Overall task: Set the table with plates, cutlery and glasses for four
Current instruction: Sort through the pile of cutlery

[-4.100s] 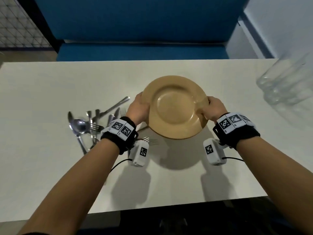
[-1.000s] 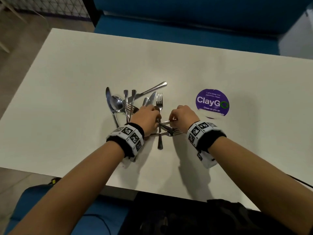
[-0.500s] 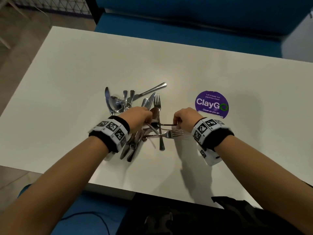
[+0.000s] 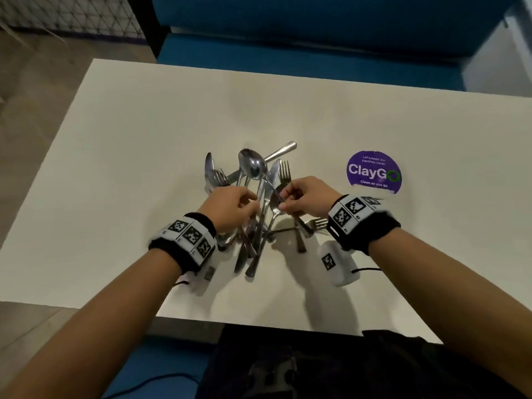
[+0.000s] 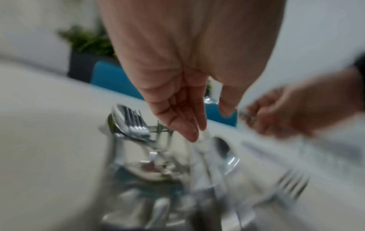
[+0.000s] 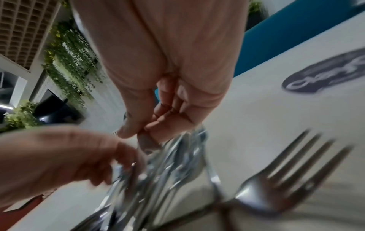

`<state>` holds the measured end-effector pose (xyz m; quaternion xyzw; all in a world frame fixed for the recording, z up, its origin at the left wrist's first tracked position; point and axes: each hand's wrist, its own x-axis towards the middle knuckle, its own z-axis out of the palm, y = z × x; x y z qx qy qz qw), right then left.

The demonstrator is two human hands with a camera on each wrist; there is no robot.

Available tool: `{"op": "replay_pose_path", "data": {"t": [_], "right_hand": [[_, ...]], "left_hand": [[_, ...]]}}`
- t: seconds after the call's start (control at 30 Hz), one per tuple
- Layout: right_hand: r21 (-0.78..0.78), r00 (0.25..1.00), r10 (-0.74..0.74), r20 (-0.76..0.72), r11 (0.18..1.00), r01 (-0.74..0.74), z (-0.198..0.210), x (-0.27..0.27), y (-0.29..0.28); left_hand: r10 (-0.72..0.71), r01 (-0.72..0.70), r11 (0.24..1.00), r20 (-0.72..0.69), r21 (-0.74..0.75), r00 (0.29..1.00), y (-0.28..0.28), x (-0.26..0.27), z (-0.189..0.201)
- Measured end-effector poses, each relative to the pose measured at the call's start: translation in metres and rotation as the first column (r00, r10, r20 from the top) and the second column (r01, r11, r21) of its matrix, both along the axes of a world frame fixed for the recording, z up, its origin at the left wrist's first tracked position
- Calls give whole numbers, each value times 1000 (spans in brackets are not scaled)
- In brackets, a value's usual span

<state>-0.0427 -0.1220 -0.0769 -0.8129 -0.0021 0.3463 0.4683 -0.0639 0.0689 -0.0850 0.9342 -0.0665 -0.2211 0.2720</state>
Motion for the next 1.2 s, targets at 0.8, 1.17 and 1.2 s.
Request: {"op": "replay_pose_path", "data": {"t": [0.8, 1.17, 1.2], "right_hand": [[-348, 827, -563, -5, 776, 526, -42, -28, 40], [196, 836, -537, 113, 837, 511, 11, 8, 94], [221, 842, -530, 100, 837, 501, 12, 11, 100]], "left_hand": [[278, -464, 772, -426, -435, 861, 25, 4, -3], [314, -509, 662, -412, -550, 855, 24, 15, -1], [317, -518, 639, -419, -569, 851, 24, 15, 1]]}}
